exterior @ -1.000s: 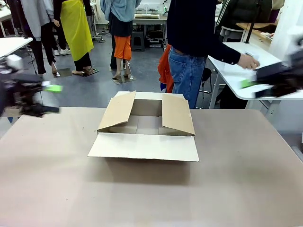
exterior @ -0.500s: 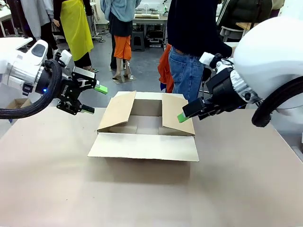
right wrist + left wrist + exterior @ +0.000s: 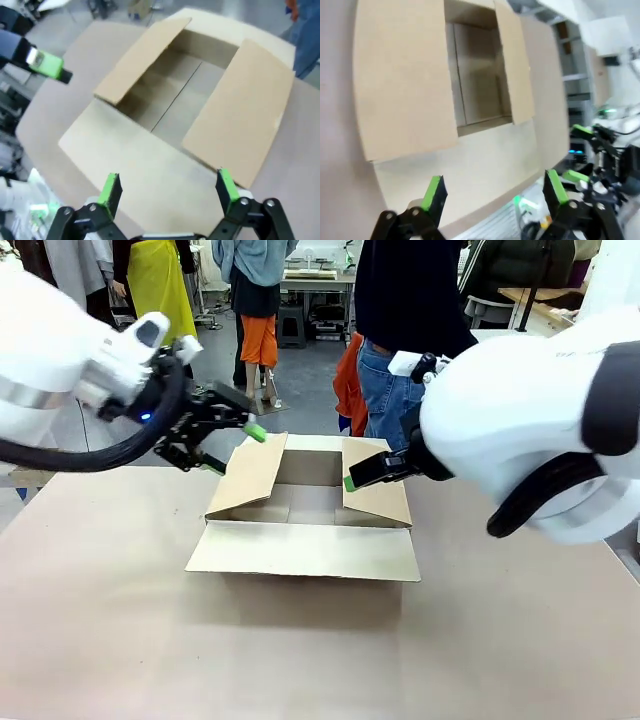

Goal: Pack the gift set into the box.
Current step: Place both hands on the side flaps of the Package Box and spread them outward.

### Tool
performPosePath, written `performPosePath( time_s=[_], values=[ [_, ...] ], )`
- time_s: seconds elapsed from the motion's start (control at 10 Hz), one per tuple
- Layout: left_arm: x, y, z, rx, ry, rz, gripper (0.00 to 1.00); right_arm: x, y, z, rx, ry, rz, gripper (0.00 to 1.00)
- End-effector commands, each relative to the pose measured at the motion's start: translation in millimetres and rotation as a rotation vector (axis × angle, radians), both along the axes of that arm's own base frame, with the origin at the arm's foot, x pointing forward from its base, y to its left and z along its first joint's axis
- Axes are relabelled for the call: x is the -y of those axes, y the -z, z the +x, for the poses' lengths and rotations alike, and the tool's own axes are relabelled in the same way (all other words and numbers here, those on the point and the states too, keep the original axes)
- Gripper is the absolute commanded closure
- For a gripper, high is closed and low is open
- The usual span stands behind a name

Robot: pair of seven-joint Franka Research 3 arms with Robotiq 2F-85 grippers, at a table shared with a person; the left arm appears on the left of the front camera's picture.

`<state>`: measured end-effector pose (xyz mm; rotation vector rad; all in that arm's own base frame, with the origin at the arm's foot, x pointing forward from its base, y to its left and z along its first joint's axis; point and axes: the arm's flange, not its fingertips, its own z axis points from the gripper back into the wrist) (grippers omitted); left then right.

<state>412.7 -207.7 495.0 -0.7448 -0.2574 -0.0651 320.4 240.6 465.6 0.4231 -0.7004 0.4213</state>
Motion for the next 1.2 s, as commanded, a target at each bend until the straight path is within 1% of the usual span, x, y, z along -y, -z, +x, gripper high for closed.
performPosePath(
  time_s=[0.0,0.1,0.2,0.4,0.5,0.7,0.9,1.0,1.1],
  values=[
    [31.1,-14.8,43.4,-0.089,0.066,0.201,0.00,15.7,30.7,2.6,0.007,0.043,0.065,0.00],
    [47.8,-16.1,58.2,-0.102,0.048,0.277,0.00,22.0,36.0,-0.5,-0.038,0.028,0.056,0.00],
    [65.8,-13.6,69.4,-0.100,-0.019,0.336,0.00,3.5,6.6,3.5,0.007,0.043,0.024,0.00],
    [96.7,0.9,90.5,-0.124,-0.081,0.458,0.00,3.5,6.6,3.5,0.007,0.043,0.024,0.00],
    [108.4,5.5,94.7,-0.121,-0.103,0.502,0.00,3.5,6.6,3.5,0.007,0.043,0.024,0.00],
    [127.3,17.5,107.6,-0.103,-0.200,0.628,0.00,3.5,6.6,3.5,0.007,0.043,0.024,0.00],
    [138.5,35.0,114.1,-0.077,-0.292,0.742,0.00,3.5,6.6,3.5,0.007,0.043,0.024,0.00],
    [142.6,41.4,114.7,-0.064,-0.316,0.793,0.00,3.5,6.6,3.5,0.007,0.043,0.024,0.00],
    [147.5,47.8,114.8,-0.063,-0.293,0.841,0.00,3.5,6.6,3.5,0.007,0.043,0.024,0.00]
  ],
)
